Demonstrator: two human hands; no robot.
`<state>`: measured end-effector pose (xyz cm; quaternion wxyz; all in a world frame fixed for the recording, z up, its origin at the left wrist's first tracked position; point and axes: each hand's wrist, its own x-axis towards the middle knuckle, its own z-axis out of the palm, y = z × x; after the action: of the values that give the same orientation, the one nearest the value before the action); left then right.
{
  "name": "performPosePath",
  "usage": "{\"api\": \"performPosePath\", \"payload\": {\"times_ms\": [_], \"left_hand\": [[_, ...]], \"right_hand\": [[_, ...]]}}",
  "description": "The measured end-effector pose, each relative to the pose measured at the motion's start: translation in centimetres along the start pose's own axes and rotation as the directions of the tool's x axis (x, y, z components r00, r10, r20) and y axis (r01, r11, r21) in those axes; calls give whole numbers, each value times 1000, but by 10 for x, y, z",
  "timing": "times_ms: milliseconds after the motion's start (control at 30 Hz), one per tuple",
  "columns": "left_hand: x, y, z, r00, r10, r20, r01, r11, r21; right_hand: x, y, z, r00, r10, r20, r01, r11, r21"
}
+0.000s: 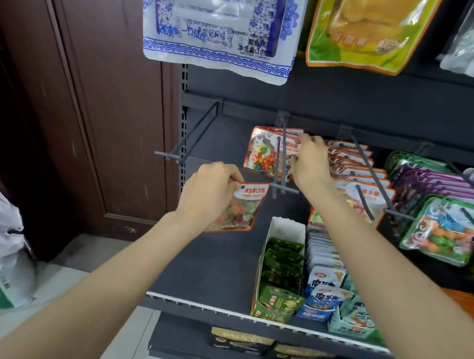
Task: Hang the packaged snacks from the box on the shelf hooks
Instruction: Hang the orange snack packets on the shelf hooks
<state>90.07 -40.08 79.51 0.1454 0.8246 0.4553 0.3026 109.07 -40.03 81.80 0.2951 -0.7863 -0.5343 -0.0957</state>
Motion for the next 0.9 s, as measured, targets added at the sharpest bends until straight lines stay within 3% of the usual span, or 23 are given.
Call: {"api": "performPosePath", "payload": {"times_ms": [167, 367, 500, 667, 900], "left_hand": [[-13, 2, -2, 978, 146, 151, -121, 979, -162], [-27, 18, 5, 979, 170, 111, -112, 907, -406], [-31, 25, 7, 995, 98, 26, -72, 862, -503], [-31, 25, 4, 996, 84, -43, -94, 855, -510], [-26, 24, 2, 996, 36, -82, -69, 890, -450]], "right_hand": [[-63, -1, -27, 991, -126, -43, 131, 979, 156], [-105, 13, -43, 966, -75, 246, -34, 911, 412], [-116, 16, -48, 980, -111, 165, 3, 838, 546], [-114, 10, -47, 994, -83, 76, 30, 845, 533], [-110, -2, -40, 996, -59, 65, 22, 886, 463]]}}
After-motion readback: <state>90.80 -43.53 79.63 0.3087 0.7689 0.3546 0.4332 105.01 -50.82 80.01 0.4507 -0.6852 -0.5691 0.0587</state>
